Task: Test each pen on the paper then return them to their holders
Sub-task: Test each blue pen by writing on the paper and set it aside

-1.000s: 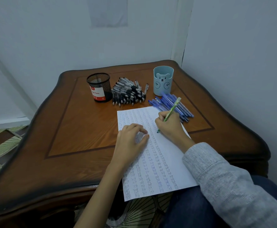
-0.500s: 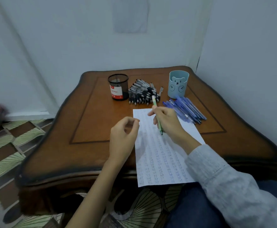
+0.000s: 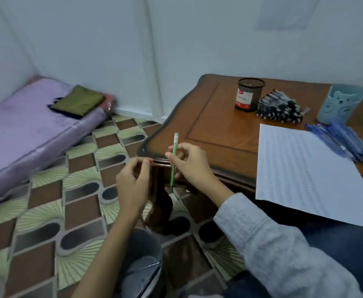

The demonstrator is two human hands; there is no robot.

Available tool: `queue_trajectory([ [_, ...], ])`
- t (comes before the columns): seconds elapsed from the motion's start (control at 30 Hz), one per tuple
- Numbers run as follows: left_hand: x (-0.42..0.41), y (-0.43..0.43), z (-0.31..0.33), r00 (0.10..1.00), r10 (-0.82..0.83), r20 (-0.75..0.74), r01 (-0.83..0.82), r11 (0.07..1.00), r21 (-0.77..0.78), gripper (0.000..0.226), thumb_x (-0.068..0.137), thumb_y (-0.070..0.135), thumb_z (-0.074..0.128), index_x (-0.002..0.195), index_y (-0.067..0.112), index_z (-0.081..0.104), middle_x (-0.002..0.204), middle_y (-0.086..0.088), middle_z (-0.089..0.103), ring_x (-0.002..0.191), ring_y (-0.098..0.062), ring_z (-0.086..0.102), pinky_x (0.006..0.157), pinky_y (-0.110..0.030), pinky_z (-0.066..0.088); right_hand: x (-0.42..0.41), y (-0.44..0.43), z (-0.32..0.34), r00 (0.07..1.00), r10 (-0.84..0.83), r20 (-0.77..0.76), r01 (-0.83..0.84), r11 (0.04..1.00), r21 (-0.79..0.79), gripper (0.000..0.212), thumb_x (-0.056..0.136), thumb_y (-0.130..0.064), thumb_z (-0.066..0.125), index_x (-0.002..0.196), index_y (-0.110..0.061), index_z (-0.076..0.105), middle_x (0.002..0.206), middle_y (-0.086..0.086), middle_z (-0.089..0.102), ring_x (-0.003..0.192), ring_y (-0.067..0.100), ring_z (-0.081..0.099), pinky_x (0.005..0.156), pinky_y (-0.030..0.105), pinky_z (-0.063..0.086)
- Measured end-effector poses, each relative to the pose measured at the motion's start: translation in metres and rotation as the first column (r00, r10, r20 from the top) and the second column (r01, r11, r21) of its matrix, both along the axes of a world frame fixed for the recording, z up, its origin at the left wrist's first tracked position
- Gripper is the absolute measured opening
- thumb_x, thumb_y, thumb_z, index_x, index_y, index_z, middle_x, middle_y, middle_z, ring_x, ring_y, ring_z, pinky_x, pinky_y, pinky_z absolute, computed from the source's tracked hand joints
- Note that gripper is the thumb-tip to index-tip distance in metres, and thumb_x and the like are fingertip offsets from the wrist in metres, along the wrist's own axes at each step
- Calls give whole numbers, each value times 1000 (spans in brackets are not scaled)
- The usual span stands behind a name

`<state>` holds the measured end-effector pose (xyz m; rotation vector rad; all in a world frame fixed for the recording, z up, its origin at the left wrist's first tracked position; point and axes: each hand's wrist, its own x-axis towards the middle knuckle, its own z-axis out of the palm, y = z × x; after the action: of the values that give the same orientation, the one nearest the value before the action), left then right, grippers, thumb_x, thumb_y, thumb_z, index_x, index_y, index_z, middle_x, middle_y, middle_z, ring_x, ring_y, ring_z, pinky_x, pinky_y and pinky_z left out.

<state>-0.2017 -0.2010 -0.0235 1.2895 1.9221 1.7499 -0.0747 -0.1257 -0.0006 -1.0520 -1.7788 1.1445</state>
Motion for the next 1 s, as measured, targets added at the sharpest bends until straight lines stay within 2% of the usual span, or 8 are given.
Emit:
queue_trajectory([
  [0.1,-27,-43,-27,991,113,72,-111,993,-30,20,95,11,51,87,13,69,83,2,69,78,-5,62,70,-21,46,-35,-33,-25,990,131,54,-128,991,-47,39,90,-18,67,124,-13,49,84,22,63,48,17,59,46,25,51],
  [0.23,-52,-93,-64,965,234,120,-223,970,-102,21,95,11,51,86,18,68,87,2,70,88,-13,64,81,-30,50,-66,-72,-66,959,259,115,-248,964,-100,45,90,-13,67,128,-14,44,72,8,58,45,5,56,42,16,46],
  [0.37,-62,-126,-95,946,301,117,-279,945,-173,20,95,12,51,85,16,67,84,1,69,84,-16,64,78,-34,52,-82,-96,-104,919,330,217,-294,938,-182,46,90,-13,66,130,-12,43,68,0,53,51,7,55,47,21,52],
  [0.47,-62,-135,-113,954,290,73,-264,931,-253,17,96,17,51,87,18,65,86,5,67,79,-14,60,70,-28,46,-84,-99,-126,792,363,491,-306,932,-196,55,88,-33,69,132,-13,42,101,6,62,90,22,64,75,35,55],
  [0.53,-61,-136,-122,966,256,29,-233,917,-323,14,97,23,50,96,20,64,94,7,66,86,-12,59,74,-28,46,-81,-97,-132,709,324,627,-317,940,-128,62,88,-41,67,136,-12,40,128,8,53,120,25,50,97,41,46],
  [0.6,-60,-133,-125,975,224,9,-207,913,-351,14,97,24,50,103,21,63,99,6,65,94,-9,58,81,-27,46,-78,-95,-128,707,323,629,-325,939,-116,63,89,-41,65,139,-14,39,137,8,43,129,25,39,105,41,39],
  [0.8,-55,-101,-90,994,109,23,-98,952,-288,12,96,20,53,102,22,63,97,13,64,91,3,57,75,-16,42,-70,-71,-86,773,308,554,-343,938,-43,54,88,-41,65,134,-19,47,134,4,47,124,19,44,103,40,41],
  [1.0,-37,-50,-25,1000,5,-1,-5,995,-99,13,95,14,54,99,18,66,90,11,66,83,5,59,68,-6,43,-25,-37,-5,921,196,336,-235,969,80,24,91,-26,64,114,-21,62,92,-8,63,78,1,56,73,19,47],
])
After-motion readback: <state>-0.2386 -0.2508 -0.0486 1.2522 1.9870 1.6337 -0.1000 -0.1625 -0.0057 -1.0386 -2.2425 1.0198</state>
